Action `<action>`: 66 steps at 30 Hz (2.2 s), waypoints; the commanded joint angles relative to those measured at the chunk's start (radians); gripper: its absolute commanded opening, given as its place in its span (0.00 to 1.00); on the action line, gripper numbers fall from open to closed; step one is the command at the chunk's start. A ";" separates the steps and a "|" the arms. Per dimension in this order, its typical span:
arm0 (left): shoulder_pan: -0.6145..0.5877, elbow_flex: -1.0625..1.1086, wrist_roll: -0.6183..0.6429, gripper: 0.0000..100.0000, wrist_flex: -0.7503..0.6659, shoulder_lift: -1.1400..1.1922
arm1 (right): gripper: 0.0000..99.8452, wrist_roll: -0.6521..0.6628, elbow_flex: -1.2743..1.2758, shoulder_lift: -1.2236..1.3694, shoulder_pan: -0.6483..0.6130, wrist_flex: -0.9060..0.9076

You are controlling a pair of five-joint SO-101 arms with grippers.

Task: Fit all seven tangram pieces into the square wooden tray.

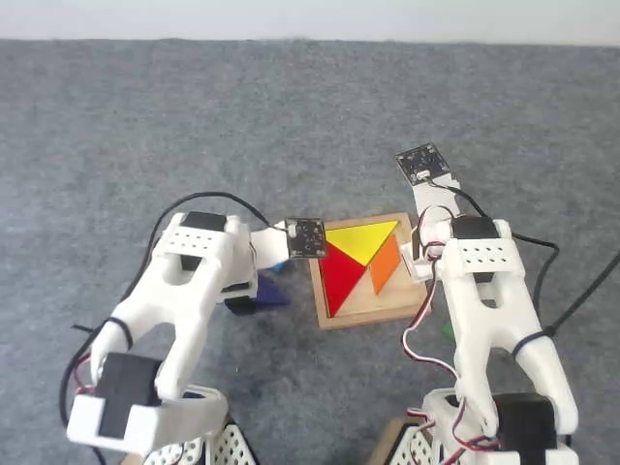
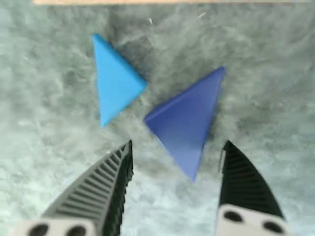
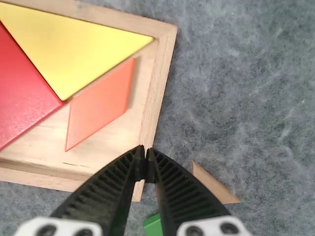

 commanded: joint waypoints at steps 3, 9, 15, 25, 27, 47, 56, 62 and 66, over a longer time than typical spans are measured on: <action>0.069 0.022 -0.026 0.29 -0.054 -0.052 | 0.01 0.017 -0.005 -0.058 0.015 -0.005; 0.084 0.081 -0.028 0.29 -0.161 -0.051 | 0.01 0.017 -0.005 -0.058 0.015 -0.005; 0.077 0.081 -0.035 0.29 -0.115 -0.041 | 0.01 0.017 -0.005 -0.058 0.015 -0.005; 0.072 -0.254 -0.052 0.28 0.155 0.262 | 0.01 0.017 -0.005 -0.058 0.015 -0.005; 0.074 -0.260 -0.052 0.27 0.160 0.265 | 0.01 0.017 -0.005 -0.058 0.015 -0.005; 0.066 -0.016 -0.015 0.21 -0.035 0.069 | 0.01 0.017 -0.005 -0.058 0.015 -0.005; 0.075 -0.016 -0.017 0.17 0.017 0.060 | 0.01 0.017 -0.005 -0.058 0.015 -0.005; 0.069 -0.022 -0.021 0.17 0.021 0.060 | 0.01 0.017 -0.005 -0.058 0.015 -0.005; 0.071 -0.022 -0.021 0.17 0.026 0.058 | 0.01 0.017 -0.005 -0.058 0.015 -0.005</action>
